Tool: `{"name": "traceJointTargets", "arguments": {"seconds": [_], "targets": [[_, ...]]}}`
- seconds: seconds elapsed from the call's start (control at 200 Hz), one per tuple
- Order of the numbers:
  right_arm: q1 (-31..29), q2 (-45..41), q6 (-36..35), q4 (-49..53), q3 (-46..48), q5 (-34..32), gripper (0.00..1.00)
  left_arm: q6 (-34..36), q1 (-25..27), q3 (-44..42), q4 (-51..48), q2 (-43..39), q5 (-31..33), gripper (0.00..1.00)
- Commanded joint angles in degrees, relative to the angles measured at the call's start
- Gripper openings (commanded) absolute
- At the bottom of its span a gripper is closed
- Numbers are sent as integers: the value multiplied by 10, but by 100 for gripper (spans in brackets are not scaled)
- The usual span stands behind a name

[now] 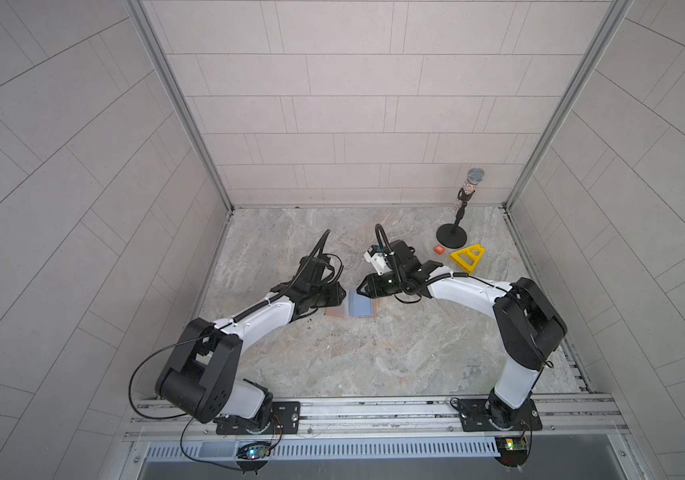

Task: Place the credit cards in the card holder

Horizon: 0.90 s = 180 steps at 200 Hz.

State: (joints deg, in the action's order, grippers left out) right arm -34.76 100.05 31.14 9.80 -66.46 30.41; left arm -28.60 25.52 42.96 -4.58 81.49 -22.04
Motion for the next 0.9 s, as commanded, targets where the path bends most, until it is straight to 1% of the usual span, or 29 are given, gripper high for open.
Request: {"name": "traceJointTargets", "arguments": {"seconds": [0.0, 0.145, 0.3, 0.435, 0.626, 0.781, 0.896], "targets": [[22, -33, -21, 25, 3, -23, 38, 10, -2, 24, -13, -16, -21, 29], [57, -49, -61, 79, -9, -36, 38, 12, -1, 33, -13, -13, -53, 29], [92, -58, -110, 140, -32, -65, 38, 9, -1, 45, -9, -4, -59, 29], [121, -54, -146, 188, -56, -97, 40, 1, 1, 78, -10, 25, -73, 29], [163, -41, -188, 230, -90, -119, 44, -14, 15, 142, -8, 87, -74, 39], [190, -22, -231, 266, -124, -129, 51, -35, 33, 212, -4, 156, -69, 46], [203, 1, -256, 285, -151, -130, 58, -50, 49, 266, -5, 209, -54, 52]]}}
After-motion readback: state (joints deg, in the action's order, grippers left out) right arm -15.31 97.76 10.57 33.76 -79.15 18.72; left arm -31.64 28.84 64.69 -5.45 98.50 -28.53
